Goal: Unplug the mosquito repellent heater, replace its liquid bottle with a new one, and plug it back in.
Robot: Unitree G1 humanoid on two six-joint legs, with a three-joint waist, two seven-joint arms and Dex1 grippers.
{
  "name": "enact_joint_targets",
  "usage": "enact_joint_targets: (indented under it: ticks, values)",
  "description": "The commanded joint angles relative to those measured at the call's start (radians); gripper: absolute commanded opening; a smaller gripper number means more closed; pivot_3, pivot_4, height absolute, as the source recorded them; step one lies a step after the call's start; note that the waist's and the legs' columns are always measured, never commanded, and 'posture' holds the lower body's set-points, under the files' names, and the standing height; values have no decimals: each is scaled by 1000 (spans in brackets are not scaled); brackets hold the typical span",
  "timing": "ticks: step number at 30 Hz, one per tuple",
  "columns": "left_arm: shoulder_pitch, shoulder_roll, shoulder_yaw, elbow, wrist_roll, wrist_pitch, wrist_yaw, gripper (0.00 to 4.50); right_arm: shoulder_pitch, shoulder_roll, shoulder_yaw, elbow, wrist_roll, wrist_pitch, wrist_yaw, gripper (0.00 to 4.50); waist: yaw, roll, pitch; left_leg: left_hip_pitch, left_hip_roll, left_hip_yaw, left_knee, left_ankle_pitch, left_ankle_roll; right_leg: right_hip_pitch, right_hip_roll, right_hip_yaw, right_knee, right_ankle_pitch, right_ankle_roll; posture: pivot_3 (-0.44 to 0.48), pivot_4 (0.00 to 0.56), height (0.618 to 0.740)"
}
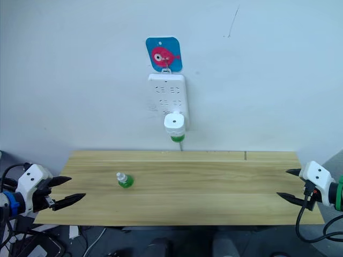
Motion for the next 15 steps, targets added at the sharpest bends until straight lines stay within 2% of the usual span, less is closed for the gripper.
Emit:
enact_joint_targets:
  ticks: [1,6,9,12,15]
  values:
    - [-27,-5,46,-58,-24,29,48,4500,10,28,-92,-143,73,61,-57,4460,0,0,0,0,0,0,0,0,0,0,0,0,0,0,0,9,118,734]
    - [-81,-32,38,-136,-61,113,95,4500,19,85,-145,-375,153,200,-154,4460,-1,0,0,0,0,-1,0,0,0,0,0,0,0,0,0,-26,123,734]
    - [-126,-45,15,-233,-113,195,94,4500,8,105,-174,-565,283,360,-227,4460,-3,0,0,-1,0,-1,0,0,0,0,0,0,0,0,0,-43,129,734]
    - [-233,-81,-15,-271,-150,258,127,4500,-43,116,-194,-685,448,522,-325,4460,-3,-1,1,-1,1,-1,0,0,0,0,0,-1,0,0,0,-59,134,734]
    - [-330,-111,-64,-300,-168,295,139,4500,-102,110,-199,-747,545,605,-388,4460,-3,-2,1,-1,0,-1,1,0,0,1,0,-1,0,0,1,-78,139,734]
